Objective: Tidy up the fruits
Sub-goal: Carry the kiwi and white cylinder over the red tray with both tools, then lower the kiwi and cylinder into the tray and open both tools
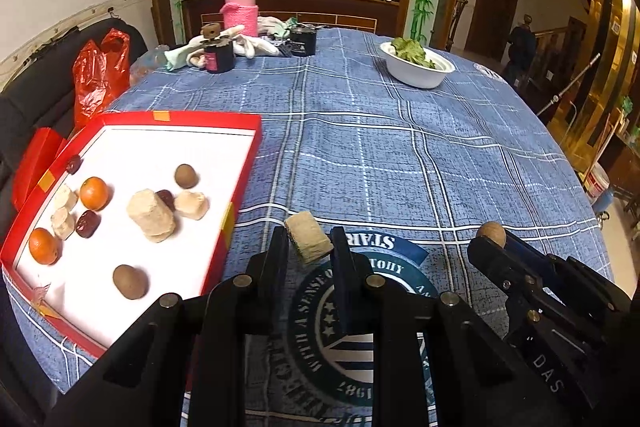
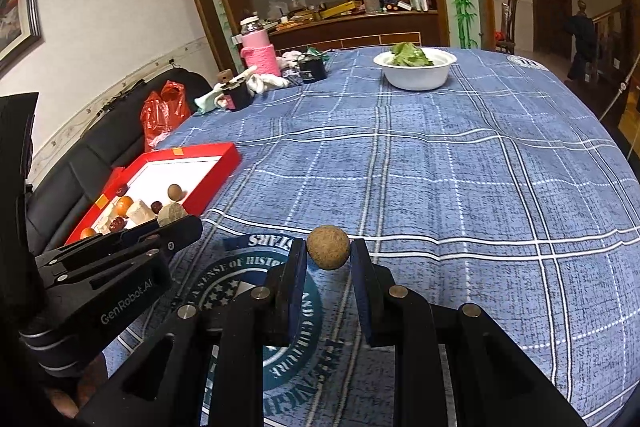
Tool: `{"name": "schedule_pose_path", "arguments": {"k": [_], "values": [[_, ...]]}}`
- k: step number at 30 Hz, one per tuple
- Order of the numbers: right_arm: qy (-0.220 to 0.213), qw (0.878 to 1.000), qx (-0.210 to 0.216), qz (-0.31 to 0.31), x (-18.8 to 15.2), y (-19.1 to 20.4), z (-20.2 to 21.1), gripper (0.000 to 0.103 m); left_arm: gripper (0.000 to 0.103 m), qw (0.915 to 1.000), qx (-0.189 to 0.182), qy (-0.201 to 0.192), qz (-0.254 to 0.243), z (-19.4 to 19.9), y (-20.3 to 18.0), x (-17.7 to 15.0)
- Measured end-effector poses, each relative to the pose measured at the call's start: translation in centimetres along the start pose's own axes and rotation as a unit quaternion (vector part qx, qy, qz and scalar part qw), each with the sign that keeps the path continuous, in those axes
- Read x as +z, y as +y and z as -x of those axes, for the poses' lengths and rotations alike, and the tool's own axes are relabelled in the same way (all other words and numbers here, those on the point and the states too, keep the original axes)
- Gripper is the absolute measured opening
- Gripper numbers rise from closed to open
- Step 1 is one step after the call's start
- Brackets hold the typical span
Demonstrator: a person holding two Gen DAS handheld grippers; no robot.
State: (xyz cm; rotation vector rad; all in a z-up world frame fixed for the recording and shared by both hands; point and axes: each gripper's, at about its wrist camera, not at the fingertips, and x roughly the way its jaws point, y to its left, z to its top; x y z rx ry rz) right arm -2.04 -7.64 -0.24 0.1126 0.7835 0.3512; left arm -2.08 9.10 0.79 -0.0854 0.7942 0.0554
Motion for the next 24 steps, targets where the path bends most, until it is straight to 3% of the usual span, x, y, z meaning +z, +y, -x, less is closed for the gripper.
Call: {"name": "schedule_pose_path", "arguments": {"k": [24], "values": [[-0.005,0.992,0.087,0.093,3.0,10.4,-2.6,0.023,0.019,0.9921,0.084,-0.011,0.092,1.3,11.0,0.1]]}}
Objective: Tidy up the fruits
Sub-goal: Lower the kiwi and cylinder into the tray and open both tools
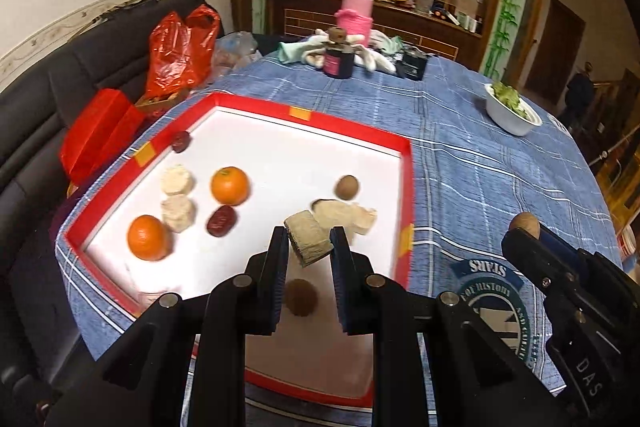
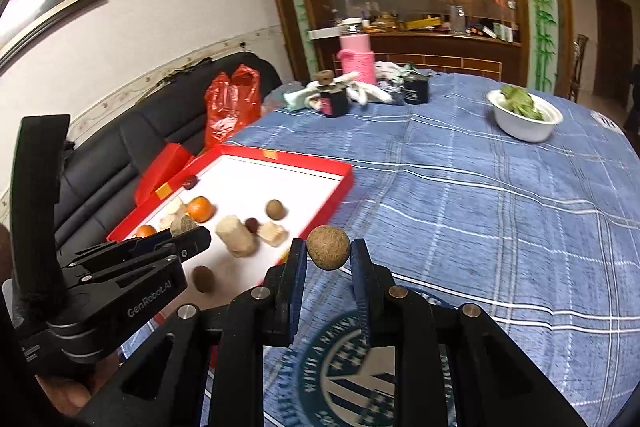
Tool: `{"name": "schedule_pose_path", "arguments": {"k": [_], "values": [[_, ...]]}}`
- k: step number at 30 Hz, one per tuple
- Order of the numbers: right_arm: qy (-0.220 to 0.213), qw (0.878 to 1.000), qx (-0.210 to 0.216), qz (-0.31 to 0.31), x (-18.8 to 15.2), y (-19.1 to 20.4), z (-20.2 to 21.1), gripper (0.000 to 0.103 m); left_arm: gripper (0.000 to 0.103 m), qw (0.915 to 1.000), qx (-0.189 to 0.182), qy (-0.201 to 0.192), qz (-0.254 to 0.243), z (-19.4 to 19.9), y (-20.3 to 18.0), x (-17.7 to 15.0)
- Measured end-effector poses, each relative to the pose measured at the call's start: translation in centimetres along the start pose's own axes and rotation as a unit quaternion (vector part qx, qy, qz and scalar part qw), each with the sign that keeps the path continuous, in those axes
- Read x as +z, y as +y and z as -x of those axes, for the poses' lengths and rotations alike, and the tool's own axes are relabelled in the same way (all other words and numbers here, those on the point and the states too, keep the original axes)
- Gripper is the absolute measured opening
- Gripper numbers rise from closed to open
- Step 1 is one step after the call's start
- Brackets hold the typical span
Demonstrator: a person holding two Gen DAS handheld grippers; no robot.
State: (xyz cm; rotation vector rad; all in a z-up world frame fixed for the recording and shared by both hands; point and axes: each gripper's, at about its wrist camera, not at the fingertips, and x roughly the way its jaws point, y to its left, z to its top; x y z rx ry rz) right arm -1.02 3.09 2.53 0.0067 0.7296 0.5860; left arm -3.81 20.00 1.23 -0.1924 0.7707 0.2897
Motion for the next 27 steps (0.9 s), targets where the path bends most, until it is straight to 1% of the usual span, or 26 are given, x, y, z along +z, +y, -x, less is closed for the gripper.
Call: {"name": "schedule_pose_path", "arguments": {"k": [10,17,27], "values": [[-0.002,0.999,0.022,0.029,1.6,3.1,-1.3,0.023,0.019,0.9995,0.021,-0.005,0.023,-0.2,2.9,0.9],[0.004,0.998,0.033,0.045,2.7,4.9,-3.1,0.023,0.019,0.9987,0.035,-0.007,0.037,-0.6,4.5,1.6],[0.026,0.997,0.035,0.062,3.3,6.7,-6.3,0.023,0.019,0.9974,0.051,-0.006,0.050,-1.7,6.2,2.6]]}}
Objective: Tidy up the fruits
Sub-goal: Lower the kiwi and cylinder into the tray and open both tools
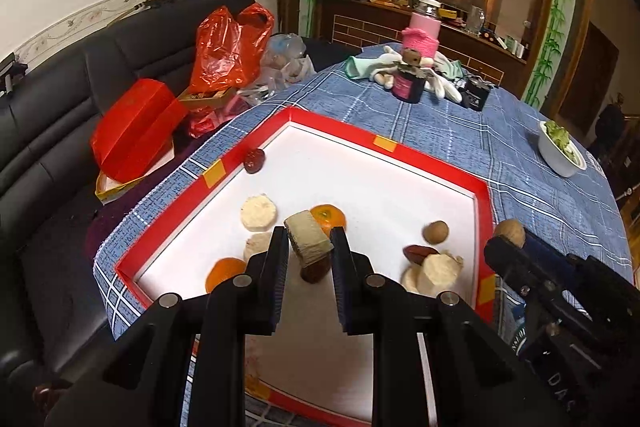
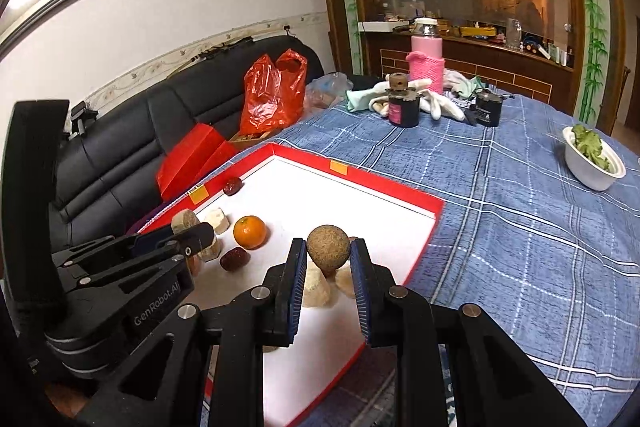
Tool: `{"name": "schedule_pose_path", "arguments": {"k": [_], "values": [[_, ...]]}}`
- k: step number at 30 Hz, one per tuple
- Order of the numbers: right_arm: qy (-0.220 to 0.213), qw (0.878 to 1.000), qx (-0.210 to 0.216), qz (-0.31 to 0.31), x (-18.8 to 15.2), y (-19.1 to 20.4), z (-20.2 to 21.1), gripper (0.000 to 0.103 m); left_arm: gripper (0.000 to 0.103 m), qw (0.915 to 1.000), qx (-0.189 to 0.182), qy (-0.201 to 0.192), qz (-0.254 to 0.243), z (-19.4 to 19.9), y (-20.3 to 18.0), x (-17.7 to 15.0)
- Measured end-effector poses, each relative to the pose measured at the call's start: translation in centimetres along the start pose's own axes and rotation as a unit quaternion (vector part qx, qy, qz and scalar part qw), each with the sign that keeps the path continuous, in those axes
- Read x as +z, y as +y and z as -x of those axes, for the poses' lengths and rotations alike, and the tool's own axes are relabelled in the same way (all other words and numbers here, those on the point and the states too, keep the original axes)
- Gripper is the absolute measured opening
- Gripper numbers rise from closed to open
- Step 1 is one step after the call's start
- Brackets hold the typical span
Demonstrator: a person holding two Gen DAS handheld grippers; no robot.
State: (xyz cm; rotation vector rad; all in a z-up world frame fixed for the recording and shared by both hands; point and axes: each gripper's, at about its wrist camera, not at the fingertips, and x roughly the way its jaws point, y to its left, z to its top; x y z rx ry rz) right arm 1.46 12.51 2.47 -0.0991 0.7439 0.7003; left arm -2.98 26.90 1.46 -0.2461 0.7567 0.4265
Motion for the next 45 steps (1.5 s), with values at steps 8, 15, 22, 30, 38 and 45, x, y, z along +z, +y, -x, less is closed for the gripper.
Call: {"name": "schedule_pose_path", "arguments": {"k": [8,15,22,30,38,45], "values": [[0.022,1.000,-0.006,0.011,0.3,0.6,-2.5,0.022,0.019,0.9999,0.009,0.006,0.002,-1.4,0.8,0.7],[0.037,0.999,-0.011,0.016,0.8,1.1,-4.4,0.022,0.019,0.9998,0.014,0.014,0.006,-2.9,1.3,1.3],[0.048,0.999,-0.013,0.017,1.0,1.1,-5.8,0.022,0.019,0.9995,0.017,0.023,0.011,-3.9,1.9,1.4],[0.060,0.998,-0.014,0.023,1.6,1.4,-7.2,0.022,0.019,0.9992,0.022,0.030,0.014,-4.8,2.2,2.0],[0.096,0.995,-0.019,0.011,1.7,1.1,-8.6,0.027,0.020,0.9972,0.037,0.063,0.016,-5.8,2.2,2.0],[0.080,0.996,-0.034,0.010,1.6,0.7,-6.0,0.079,0.052,0.9946,0.054,0.086,0.019,-4.9,2.1,1.3]]}}
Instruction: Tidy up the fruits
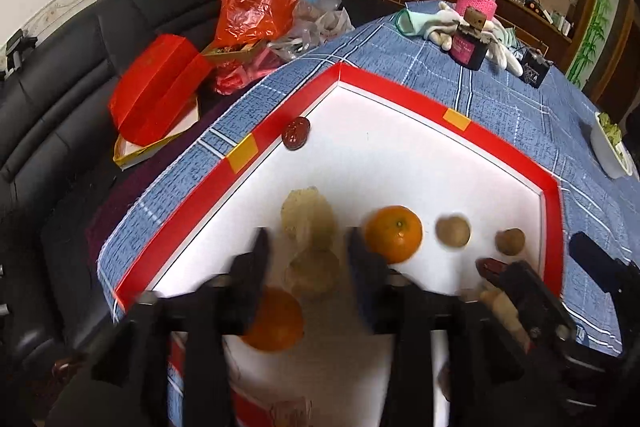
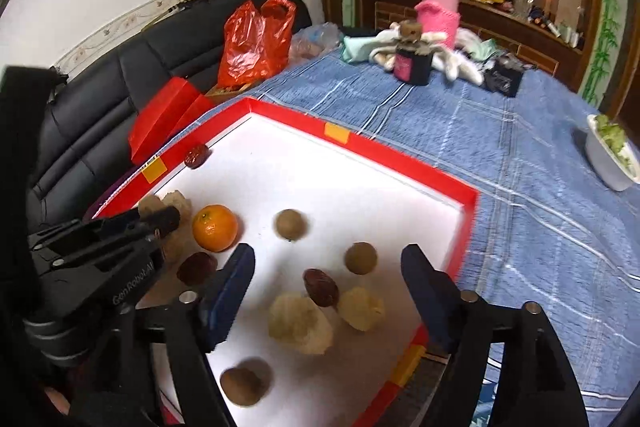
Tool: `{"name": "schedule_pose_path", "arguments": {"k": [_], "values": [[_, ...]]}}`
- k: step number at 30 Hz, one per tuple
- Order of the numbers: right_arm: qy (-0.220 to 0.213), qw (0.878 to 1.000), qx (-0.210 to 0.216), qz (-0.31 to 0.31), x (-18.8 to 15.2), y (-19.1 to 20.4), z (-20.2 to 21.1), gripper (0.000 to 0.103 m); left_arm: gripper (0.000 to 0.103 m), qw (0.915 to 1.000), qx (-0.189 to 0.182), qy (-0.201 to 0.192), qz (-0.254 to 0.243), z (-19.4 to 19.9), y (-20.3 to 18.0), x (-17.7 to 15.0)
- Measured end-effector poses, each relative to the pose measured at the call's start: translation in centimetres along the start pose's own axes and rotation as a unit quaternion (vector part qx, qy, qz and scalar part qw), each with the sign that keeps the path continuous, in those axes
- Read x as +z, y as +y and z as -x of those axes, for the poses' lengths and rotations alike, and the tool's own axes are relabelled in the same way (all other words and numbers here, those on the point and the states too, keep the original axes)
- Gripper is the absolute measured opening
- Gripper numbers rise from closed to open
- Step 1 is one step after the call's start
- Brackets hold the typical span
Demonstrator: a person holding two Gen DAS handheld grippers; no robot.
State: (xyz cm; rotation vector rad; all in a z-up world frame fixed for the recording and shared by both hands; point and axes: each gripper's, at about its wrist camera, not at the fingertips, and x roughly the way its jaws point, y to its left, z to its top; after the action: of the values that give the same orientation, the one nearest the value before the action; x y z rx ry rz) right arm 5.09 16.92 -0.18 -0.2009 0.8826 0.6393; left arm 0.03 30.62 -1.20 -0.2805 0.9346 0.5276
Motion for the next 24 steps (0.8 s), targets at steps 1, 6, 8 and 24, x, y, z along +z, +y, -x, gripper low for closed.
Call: {"name": "schedule_pose_path", "arguments": {"k": [1,6,8,24], "values": [[-0.006,1.000,-0.002,0.000,-0.2,-0.2,0.7,0.082,0.054,0.9999,0.001,-0.014,-0.001,0.7,0.0,-0.2],[-0.032,0.999,-0.001,-0.003,-1.4,-1.0,3.9,0.098,0.078,0.9993,-0.001,-0.033,-0.014,2.9,-0.5,-1.1],[-0.041,0.999,0.002,0.002,-2.1,-1.2,5.2,0.102,0.080,0.9985,-0.004,-0.049,-0.024,4.1,-0.8,-1.8],[-0.089,0.996,-0.015,0.002,-7.1,-2.9,12.0,0.103,0.103,0.9954,-0.027,-0.072,-0.056,8.2,-2.5,-4.5]]}}
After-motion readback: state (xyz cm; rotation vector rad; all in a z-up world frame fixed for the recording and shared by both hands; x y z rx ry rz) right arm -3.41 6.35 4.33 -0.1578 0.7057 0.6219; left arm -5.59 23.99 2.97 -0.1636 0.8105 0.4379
